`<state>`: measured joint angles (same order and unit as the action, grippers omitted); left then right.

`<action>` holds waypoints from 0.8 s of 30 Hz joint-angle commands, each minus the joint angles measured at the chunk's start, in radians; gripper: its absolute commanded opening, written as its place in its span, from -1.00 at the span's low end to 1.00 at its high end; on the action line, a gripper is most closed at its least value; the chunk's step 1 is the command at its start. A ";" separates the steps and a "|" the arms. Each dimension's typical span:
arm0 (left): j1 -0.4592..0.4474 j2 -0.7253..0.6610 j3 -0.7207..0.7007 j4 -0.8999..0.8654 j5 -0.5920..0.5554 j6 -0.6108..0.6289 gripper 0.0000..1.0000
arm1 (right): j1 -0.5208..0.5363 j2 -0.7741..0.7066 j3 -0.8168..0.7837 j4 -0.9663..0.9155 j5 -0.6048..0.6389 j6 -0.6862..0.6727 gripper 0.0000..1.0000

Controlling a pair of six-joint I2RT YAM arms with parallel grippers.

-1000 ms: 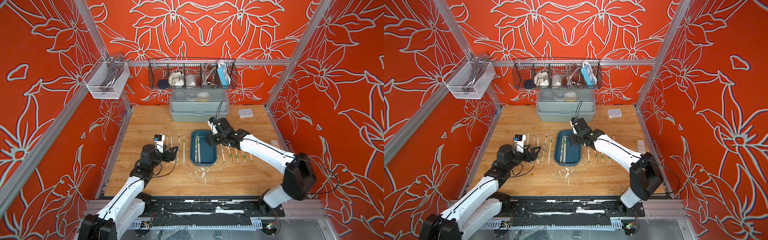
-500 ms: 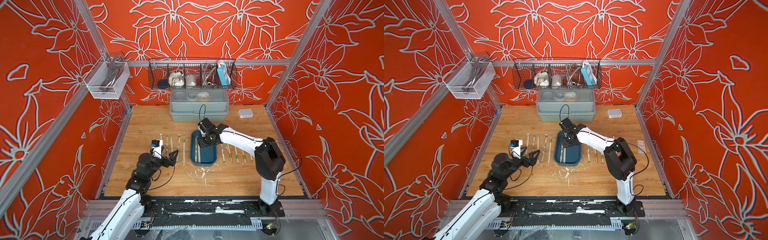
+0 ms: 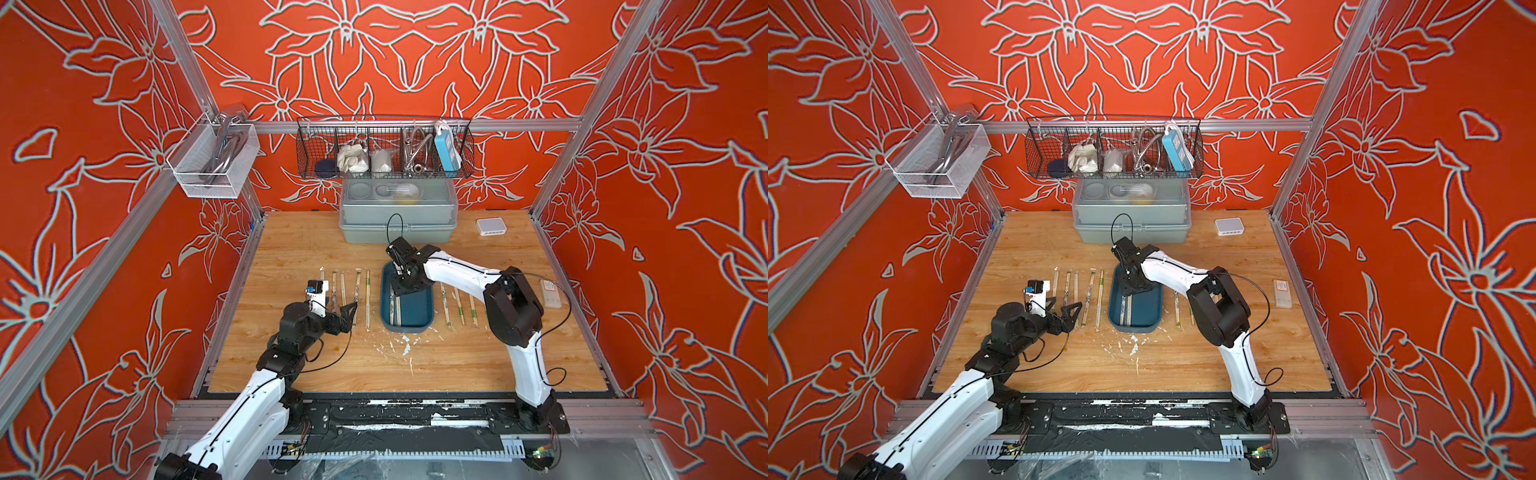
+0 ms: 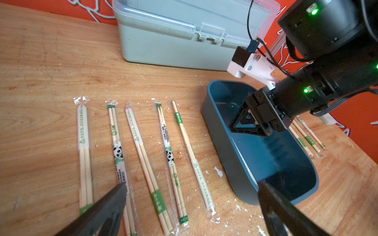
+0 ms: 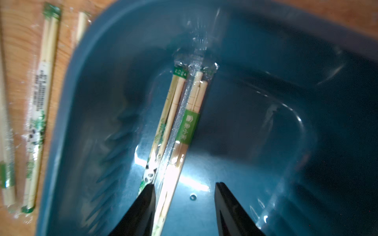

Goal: Take the paired disposable chopsticks out of the storage box
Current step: Pick up the paired disposable chopsticks from the storage box.

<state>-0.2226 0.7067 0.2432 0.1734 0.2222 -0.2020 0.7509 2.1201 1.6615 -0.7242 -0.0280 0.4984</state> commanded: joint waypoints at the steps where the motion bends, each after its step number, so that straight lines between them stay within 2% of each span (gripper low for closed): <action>1: -0.002 0.003 0.028 0.017 0.002 0.005 1.00 | 0.002 0.033 0.033 -0.035 0.046 0.022 0.02; 12: -0.003 0.043 0.043 0.016 0.011 0.001 1.00 | 0.002 0.083 0.051 -0.036 0.057 0.030 -0.07; 15: -0.003 0.050 0.047 0.015 0.010 0.000 1.00 | 0.002 0.087 0.046 -0.033 0.061 0.035 -0.17; 19: -0.002 0.051 0.047 0.014 0.009 -0.001 1.00 | 0.001 0.085 0.028 -0.023 0.062 0.041 -0.40; 24: -0.003 0.063 0.050 0.017 0.015 0.000 1.00 | 0.001 0.071 0.004 -0.011 0.063 0.061 -0.47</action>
<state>-0.2226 0.7616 0.2619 0.1738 0.2234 -0.2024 0.7509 2.1815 1.6859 -0.7303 0.0082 0.5377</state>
